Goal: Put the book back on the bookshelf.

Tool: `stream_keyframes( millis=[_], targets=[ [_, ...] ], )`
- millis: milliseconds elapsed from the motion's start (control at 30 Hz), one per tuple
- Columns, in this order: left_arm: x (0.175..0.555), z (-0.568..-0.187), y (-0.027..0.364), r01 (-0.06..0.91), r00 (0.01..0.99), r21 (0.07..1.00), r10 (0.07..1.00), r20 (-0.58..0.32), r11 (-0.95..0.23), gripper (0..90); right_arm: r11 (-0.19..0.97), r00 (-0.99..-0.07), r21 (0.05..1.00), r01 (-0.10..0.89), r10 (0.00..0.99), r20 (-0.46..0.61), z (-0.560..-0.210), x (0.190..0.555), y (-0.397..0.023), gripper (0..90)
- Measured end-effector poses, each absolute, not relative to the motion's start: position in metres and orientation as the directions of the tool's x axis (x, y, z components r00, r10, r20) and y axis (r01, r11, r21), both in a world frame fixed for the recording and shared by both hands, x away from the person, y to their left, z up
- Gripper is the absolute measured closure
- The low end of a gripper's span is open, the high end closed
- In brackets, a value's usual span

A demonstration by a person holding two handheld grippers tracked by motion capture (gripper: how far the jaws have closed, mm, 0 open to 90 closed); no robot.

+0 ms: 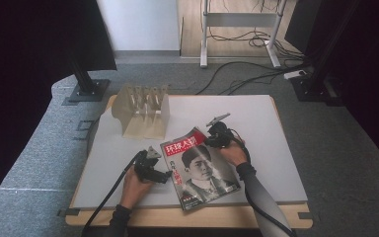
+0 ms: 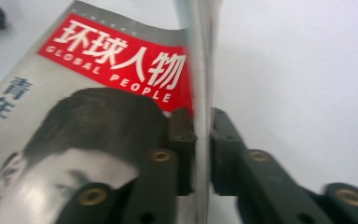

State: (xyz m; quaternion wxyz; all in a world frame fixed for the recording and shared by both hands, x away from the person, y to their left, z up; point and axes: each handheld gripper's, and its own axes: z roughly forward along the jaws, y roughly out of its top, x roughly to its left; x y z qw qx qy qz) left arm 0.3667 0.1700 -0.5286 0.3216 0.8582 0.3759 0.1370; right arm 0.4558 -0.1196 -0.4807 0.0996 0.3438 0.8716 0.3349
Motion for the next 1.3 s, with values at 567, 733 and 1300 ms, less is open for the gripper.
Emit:
stream_keyframes(
  millis=[567,733,1300],
  targets=[
    [0.369,-0.522,0.173,0.586,0.694,0.656,0.713,-0.103,-0.476,3.6,0.587,-0.805,0.721,0.368,0.589,-0.069,-0.432,0.402,-0.118,85.3],
    [0.375,-0.514,0.166,0.567,0.735,0.657,0.666,-0.129,-0.498,5.5,0.583,-0.810,0.734,0.348,0.581,-0.077,-0.423,0.396,-0.118,85.3],
    [0.390,-0.497,0.146,0.521,0.815,0.674,0.540,-0.210,-0.523,14.4,0.559,-0.836,0.789,0.255,0.538,-0.111,-0.388,0.374,-0.124,85.3]
  ],
)
